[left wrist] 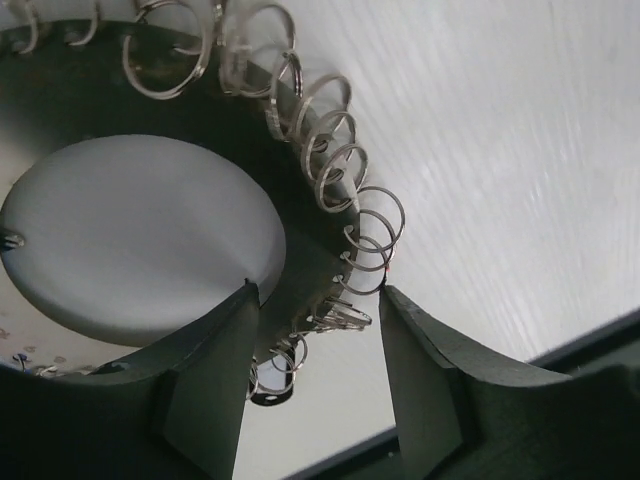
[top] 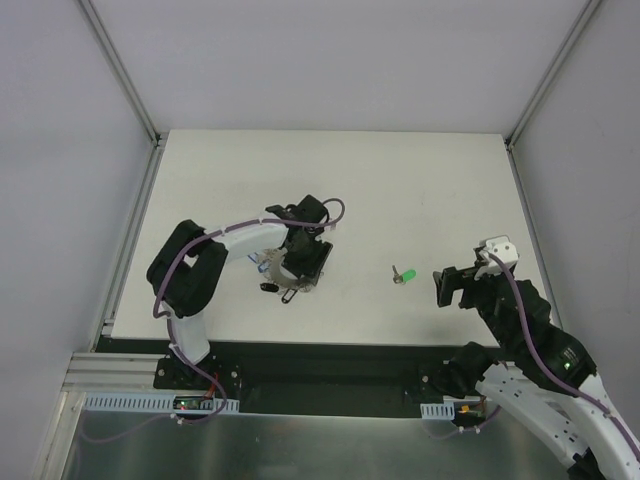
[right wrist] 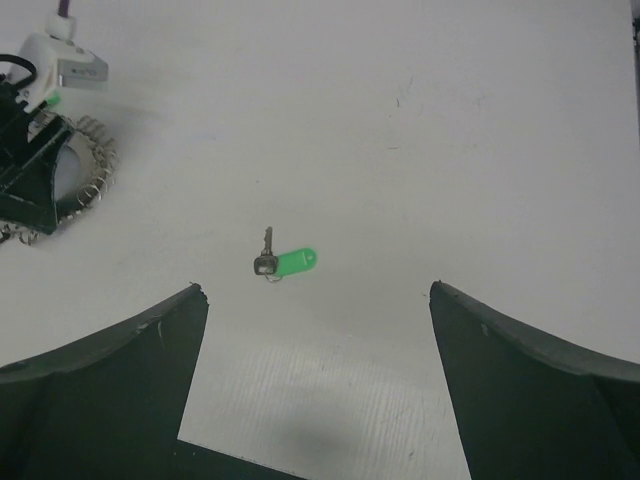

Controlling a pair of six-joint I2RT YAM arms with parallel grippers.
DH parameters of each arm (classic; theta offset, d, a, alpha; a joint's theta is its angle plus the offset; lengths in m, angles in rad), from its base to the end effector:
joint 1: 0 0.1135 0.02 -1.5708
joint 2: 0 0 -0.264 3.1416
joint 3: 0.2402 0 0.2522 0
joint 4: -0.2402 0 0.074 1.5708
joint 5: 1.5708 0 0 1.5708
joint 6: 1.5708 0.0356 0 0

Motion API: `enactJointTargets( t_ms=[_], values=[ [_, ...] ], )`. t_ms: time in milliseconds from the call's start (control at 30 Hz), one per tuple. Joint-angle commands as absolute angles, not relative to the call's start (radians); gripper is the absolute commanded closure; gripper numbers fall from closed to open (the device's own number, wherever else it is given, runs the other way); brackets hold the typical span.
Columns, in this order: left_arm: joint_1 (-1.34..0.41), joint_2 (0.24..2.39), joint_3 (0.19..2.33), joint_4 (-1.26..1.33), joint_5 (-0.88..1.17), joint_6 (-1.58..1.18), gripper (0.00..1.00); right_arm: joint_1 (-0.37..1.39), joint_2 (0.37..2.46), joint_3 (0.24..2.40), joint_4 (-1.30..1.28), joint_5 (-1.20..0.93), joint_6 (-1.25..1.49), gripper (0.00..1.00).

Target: Put the keys on the keyring

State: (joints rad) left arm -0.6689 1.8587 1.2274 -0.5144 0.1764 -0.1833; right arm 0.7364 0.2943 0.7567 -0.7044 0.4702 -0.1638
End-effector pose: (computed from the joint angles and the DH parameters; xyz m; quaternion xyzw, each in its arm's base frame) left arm 0.2888 -0.2363 0.1712 0.2521 0.9407 -0.1653 0.1558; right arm 0.0571 0.0300 0.3277 -0.2038 0.7519 -0.0066 0.6270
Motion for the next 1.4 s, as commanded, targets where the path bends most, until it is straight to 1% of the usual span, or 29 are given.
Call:
enactJointTargets(
  t_ms=[0, 100, 133, 267, 300, 333, 433, 467, 533, 567, 600, 633, 667, 700, 767, 800, 900, 933, 967, 1000, 1067, 1133, 1200, 1267, 1300, 1367],
  values=[
    [-0.729, 1.723, 1.174, -0.589, 0.287, -0.262, 0.49, 0.735, 0.253, 0.747, -0.608, 0.339, -0.219, 0.04],
    [-0.732, 1.617, 1.170, -0.575, 0.255, -0.294, 0.46, 0.735, 0.273, 0.739, -0.592, 0.272, -0.190, 0.04],
    [-0.732, 1.586, 1.172, -0.572, 0.235, -0.299, 0.44, 0.735, 0.313, 0.753, -0.607, 0.253, -0.172, 0.04],
    [-0.721, 1.409, 1.187, -0.565, 0.080, -0.287, 0.39, 0.739, 0.442, 0.762, -0.592, 0.135, -0.080, 0.04],
    [-0.703, 1.378, 1.184, -0.563, 0.016, -0.279, 0.38, 0.744, 0.468, 0.758, -0.574, 0.121, -0.039, 0.04],
    [-0.692, 1.350, 1.180, -0.560, 0.002, -0.276, 0.37, 0.749, 0.512, 0.750, -0.533, 0.114, -0.019, 0.04],
    [-0.631, 1.218, 1.129, -0.540, -0.118, -0.259, 0.30, 0.799, 0.595, 0.716, -0.448, 0.109, 0.082, 0.04],
    [-0.611, 1.148, 1.114, -0.532, -0.136, -0.258, 0.27, 0.840, 0.668, 0.713, -0.431, 0.142, 0.106, 0.04],
    [-0.553, 1.039, 1.057, -0.500, -0.182, -0.256, 0.22, 0.912, 0.750, 0.716, -0.375, 0.170, 0.170, 0.02],
    [-0.539, 1.002, 1.034, -0.488, -0.202, -0.256, 0.18, 0.939, 0.831, 0.718, -0.353, 0.190, 0.187, 0.02],
    [-0.526, 0.967, 1.008, -0.451, -0.227, -0.258, 0.11, 0.962, 0.880, 0.729, -0.330, 0.199, 0.208, 0.01],
    [-0.517, 0.897, 0.956, -0.433, -0.283, -0.258, 0.08, 1.010, 0.922, 0.736, -0.287, 0.210, 0.245, 0.01],
    [-0.515, 0.865, 0.930, -0.416, -0.307, -0.258, 0.05, 1.034, 1.013, 0.745, -0.266, 0.228, 0.268, 0.03],
    [-0.514, 0.838, 0.902, -0.378, -0.328, -0.255, 0.02, 1.054, 1.056, 0.762, -0.224, 0.232, 0.287, 0.05],
    [-0.511, 0.766, 0.836, -0.347, -0.360, -0.247, 0.01, 1.103, 1.147, 0.785, -0.187, 0.242, 0.355, 0.09],
    [-0.511, 0.749, 0.822, -0.338, -0.368, -0.233, 0.01, 1.115, 1.225, 0.804, -0.149, 0.242, 0.376, 0.11],
    [-0.508, 0.706, 0.798, -0.325, -0.405, -0.193, 0.01, 1.147, 1.362, 0.825, -0.074, 0.245, 0.458, 0.23],
    [-0.508, 0.693, 0.792, -0.322, -0.419, -0.186, 0.01, 1.155, 1.386, 0.831, -0.049, 0.242, 0.480, 0.31],
    [-0.508, 0.687, 0.788, -0.322, -0.440, -0.175, 0.01, 1.158, 1.408, 0.831, -0.026, 0.236, 0.521, 0.35],
    [-0.508, 0.681, 0.785, -0.322, -0.445, -0.172, 0.01, 1.160, 1.449, 0.833, 0.024, 0.232, 0.537, 0.42],
    [-0.508, 0.667, 0.782, -0.319, -0.442, -0.164, 0.01, 1.166, 1.486, 0.839, 0.052, 0.232, 0.570, 0.46],
    [-0.508, 0.654, 0.779, -0.318, -0.442, -0.161, 0.01, 1.167, 1.526, 0.841, 0.078, 0.235, 0.612, 0.53],
    [-0.506, 0.644, 0.778, -0.316, -0.440, -0.158, 0.01, 1.166, 1.545, 0.835, 0.103, 0.241, 0.638, 0.59],
    [-0.506, 0.640, 0.775, -0.316, -0.437, -0.156, 0.01, 1.166, 1.566, 0.833, 0.112, 0.244, 0.655, 0.62],
    [-0.506, 0.635, 0.773, -0.314, -0.436, -0.156, 0.01, 1.167, 1.572, 0.831, 0.118, 0.248, 0.669, 0.65],
    [-0.505, 0.637, 0.772, -0.313, -0.433, -0.155, 0.01, 1.166, 1.585, 0.822, 0.129, 0.264, 0.676, 0.69]
  ],
)
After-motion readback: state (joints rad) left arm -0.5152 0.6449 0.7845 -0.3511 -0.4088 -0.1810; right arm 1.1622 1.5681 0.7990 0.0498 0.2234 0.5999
